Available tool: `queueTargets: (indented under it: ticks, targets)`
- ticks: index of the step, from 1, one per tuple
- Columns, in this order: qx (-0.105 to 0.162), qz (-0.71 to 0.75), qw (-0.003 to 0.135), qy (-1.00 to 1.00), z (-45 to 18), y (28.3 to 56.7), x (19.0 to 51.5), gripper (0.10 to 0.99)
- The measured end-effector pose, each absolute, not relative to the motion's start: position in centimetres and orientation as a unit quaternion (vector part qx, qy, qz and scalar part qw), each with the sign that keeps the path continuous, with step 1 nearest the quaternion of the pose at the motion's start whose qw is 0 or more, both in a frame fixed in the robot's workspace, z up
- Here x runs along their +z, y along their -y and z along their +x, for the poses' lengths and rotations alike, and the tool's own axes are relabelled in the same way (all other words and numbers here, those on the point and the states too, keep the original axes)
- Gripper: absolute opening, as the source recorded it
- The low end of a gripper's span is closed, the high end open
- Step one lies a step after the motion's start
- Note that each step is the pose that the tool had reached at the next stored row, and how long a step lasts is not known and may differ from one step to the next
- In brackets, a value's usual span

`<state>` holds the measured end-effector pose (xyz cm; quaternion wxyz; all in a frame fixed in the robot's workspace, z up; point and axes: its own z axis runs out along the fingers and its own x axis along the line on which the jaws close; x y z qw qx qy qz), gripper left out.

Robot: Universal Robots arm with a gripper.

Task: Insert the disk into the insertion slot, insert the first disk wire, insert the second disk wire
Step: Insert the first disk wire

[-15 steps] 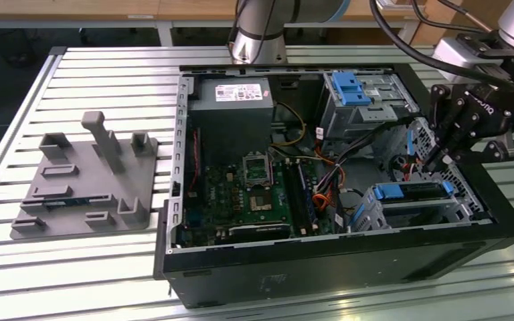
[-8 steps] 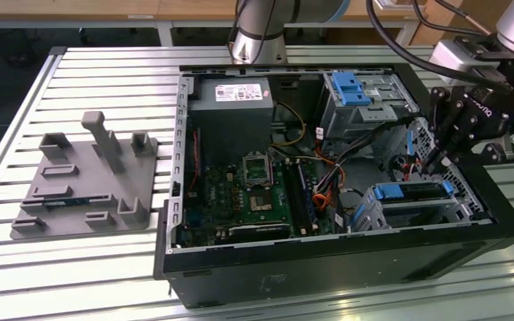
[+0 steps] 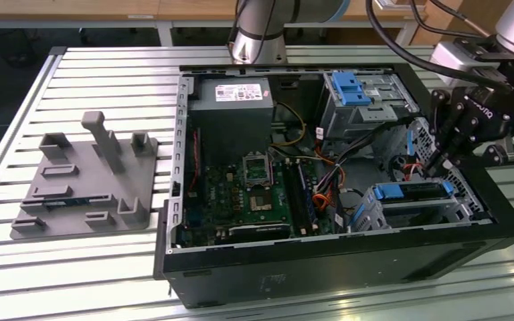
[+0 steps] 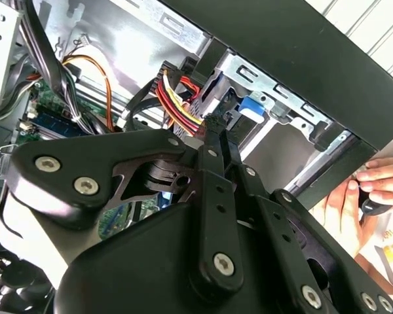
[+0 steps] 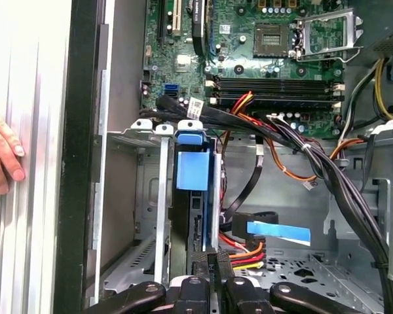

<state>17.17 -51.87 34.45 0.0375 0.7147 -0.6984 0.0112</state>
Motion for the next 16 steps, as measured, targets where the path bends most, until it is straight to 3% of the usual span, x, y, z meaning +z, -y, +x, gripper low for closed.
queueTargets:
  ticks: [10, 16]
  targets:
    - [0.012, 0.715, 0.039, 0.698, 17.13, 51.88, 34.36, 0.165]
    - [0.004, 0.715, 0.030, 0.698, 17.13, 52.48, 34.35, 0.165]
